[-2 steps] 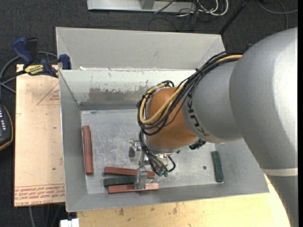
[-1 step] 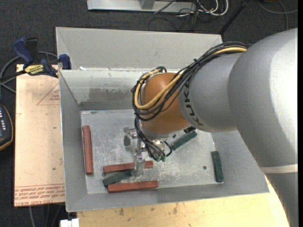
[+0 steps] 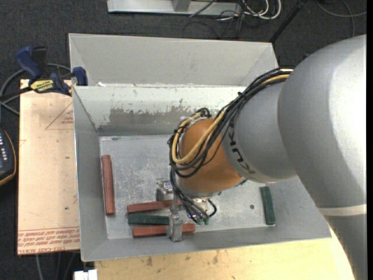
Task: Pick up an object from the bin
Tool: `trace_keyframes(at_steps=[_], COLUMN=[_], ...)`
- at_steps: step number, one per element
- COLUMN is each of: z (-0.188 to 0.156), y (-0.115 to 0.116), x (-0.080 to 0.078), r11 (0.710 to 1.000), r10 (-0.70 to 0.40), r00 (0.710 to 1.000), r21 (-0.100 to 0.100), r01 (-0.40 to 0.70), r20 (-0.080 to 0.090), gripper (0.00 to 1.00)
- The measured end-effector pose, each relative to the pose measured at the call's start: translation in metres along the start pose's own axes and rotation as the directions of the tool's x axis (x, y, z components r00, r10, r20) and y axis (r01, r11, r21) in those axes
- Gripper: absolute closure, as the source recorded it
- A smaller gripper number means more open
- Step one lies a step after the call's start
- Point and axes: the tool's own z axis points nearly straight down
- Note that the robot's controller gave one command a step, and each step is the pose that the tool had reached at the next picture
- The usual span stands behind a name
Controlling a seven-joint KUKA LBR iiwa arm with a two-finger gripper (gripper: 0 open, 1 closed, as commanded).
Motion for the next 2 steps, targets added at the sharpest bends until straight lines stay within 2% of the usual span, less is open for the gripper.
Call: trace_keyframes(at_steps=[1,2], z=[0.000,-0.134], y=[0.000,-0.051], x=[-0.001,-0.019], r11=[1.000,0.999], r10=[0.000,-0.035], r00=[1.000,0.999], r21=[0.000,0.002], r01=[0.000,0.035], r20=[-0.002,0.001], gripper=[1.00,1.00])
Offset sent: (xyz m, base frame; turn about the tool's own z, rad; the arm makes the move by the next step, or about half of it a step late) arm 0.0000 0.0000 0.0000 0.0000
